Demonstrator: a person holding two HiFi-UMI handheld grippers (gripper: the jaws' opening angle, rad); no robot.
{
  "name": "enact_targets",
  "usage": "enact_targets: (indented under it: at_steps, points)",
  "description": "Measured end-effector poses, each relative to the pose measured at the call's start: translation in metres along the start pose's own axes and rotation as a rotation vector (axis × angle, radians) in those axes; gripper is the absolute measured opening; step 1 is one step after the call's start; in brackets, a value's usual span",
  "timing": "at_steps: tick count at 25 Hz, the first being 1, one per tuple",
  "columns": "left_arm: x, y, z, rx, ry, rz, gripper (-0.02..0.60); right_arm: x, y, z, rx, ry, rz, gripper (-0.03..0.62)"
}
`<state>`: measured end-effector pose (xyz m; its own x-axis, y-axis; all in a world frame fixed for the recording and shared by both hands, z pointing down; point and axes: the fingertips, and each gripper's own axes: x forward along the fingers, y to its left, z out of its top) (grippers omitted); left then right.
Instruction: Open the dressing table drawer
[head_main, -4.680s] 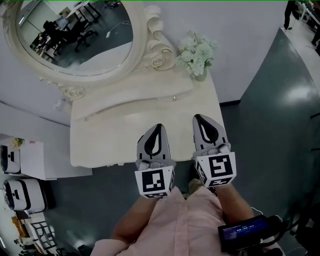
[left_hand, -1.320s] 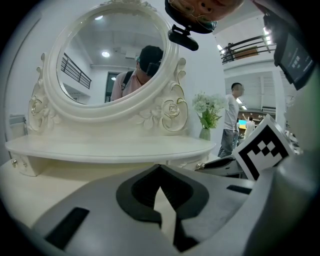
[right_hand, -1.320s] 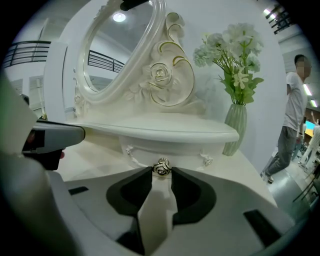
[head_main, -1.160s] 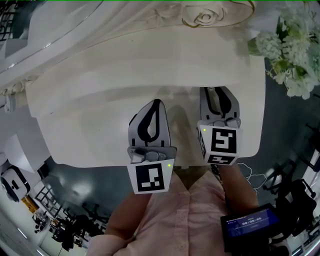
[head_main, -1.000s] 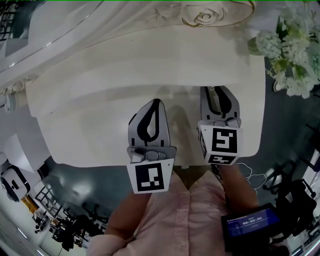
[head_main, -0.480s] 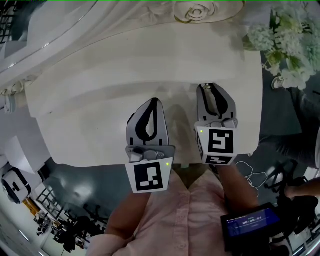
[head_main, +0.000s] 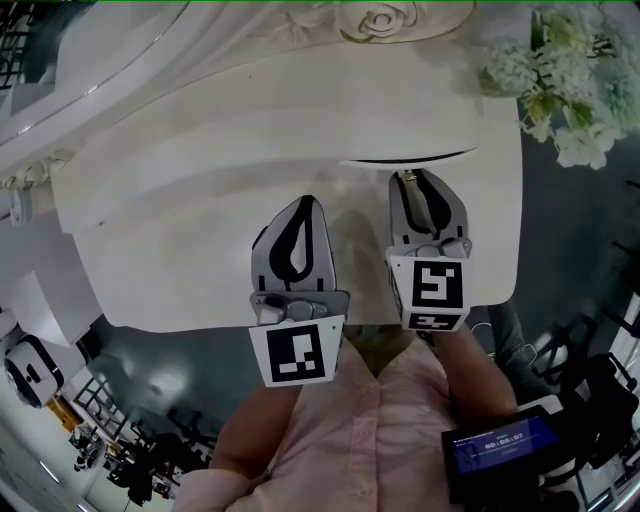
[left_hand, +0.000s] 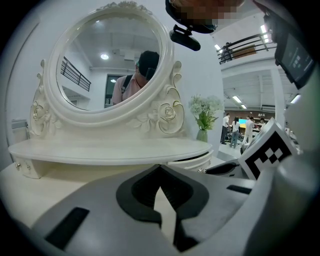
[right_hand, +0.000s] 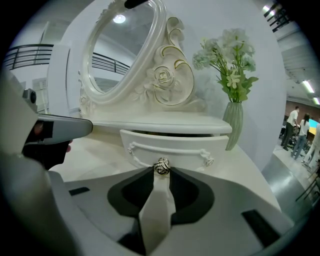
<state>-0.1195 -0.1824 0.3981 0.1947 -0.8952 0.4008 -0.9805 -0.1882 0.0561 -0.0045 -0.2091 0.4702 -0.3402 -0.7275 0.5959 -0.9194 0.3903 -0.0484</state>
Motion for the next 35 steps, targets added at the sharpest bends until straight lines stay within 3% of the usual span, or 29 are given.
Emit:
enact_targets:
  at_steps: [35]
  points:
    - [-0.020, -0.020, -0.003, 0.004, -0.021, 0.013, 0.008, -0.027, 0.010, -0.021, -0.027, 0.012, 0.049, 0.109]
